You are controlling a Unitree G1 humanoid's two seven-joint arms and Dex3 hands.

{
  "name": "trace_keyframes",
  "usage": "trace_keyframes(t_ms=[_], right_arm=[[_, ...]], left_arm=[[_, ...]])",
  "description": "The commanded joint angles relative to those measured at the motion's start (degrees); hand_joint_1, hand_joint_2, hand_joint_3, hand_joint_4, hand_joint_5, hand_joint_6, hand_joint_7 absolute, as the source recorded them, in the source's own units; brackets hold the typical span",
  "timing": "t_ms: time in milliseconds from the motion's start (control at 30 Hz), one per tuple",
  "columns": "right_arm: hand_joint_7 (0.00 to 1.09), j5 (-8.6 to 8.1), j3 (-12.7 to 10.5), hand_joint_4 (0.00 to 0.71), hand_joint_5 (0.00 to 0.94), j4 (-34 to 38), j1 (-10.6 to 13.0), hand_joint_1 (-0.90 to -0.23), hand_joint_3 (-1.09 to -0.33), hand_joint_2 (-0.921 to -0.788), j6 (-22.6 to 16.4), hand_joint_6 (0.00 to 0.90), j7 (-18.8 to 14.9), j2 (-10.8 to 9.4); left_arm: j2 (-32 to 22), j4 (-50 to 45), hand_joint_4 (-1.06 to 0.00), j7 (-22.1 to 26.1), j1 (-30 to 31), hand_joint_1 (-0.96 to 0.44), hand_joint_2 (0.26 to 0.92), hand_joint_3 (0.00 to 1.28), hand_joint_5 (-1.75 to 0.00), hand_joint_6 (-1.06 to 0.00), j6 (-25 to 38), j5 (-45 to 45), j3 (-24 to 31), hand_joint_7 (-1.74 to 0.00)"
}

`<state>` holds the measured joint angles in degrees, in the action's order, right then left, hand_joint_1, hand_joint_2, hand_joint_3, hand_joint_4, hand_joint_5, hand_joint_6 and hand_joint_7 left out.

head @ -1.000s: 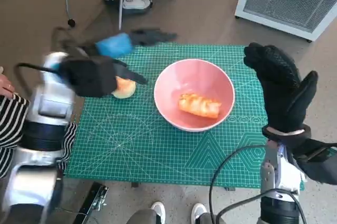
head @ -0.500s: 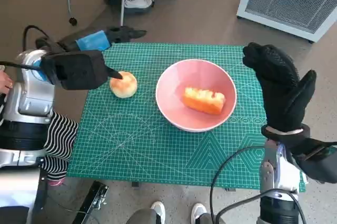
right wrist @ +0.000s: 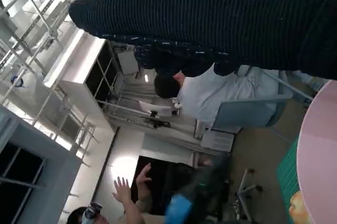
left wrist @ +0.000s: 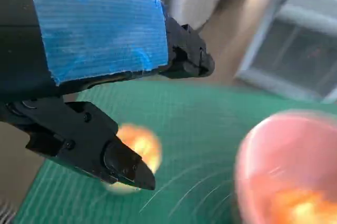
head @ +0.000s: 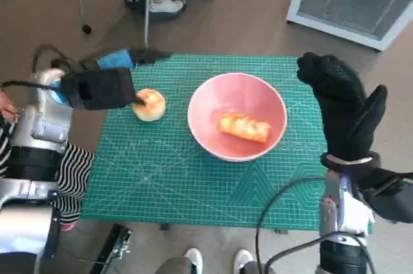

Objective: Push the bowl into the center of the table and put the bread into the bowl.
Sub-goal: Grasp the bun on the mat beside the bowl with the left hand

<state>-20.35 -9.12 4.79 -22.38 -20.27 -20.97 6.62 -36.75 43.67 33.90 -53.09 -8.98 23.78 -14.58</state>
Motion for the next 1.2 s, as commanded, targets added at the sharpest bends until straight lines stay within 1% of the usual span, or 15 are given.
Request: trace_keyframes(t_ms=[33,467,633,733,867,1200], right_arm=[[0.35,-0.77,-0.29,0.167,0.000,0.39,0.37,-0.716,-0.776,-0.921,1.15,0.096,-0.51,0.46],[0.35,-0.44,-0.79,0.166,0.000,0.44,0.51,-0.716,-0.777,-0.921,1.05,0.094,-0.73,0.72],[0.36,-0.28,-0.88,0.167,0.000,-0.08,0.75,-0.714,-0.777,-0.921,1.22,0.094,-0.61,0.87],[0.36,-0.22,-0.94,0.166,0.000,-0.37,1.02,-0.714,-0.777,-0.921,1.22,0.093,-0.62,0.99],[0.36,-0.12,-0.89,0.166,0.000,-0.49,1.22,-0.714,-0.777,-0.921,1.13,0.093,-0.61,1.00],[0.36,0.16,-0.76,0.166,0.000,-0.10,1.18,-0.714,-0.777,-0.921,0.83,0.096,-0.51,1.07]], left_arm=[[0.83,4.33,-0.13,-2.19,-2.80,-0.19,0.782,0.00,0.00,-0.34,-1.07,2.43,-1.94,-0.01],[4.50,15.20,-0.13,-5.74,-6.13,-0.20,0.778,0.00,0.00,-0.32,-1.94,6.25,-6.17,0.00],[6.33,19.84,-0.12,-6.73,-7.44,-0.19,0.782,0.00,0.00,-0.32,-1.22,7.03,-7.35,0.00],[7.93,23.43,-0.12,-8.53,-8.19,-0.17,0.784,0.00,0.00,-0.32,-0.75,7.80,-8.25,0.00],[9.10,25.90,-0.13,-10.79,-8.70,-0.17,0.783,0.00,0.00,-0.33,-0.81,8.53,-8.81,0.00],[12.29,29.64,-0.17,-17.35,-8.91,-0.16,0.786,0.00,-0.01,-0.36,0.31,9.54,-9.90,-0.01]])
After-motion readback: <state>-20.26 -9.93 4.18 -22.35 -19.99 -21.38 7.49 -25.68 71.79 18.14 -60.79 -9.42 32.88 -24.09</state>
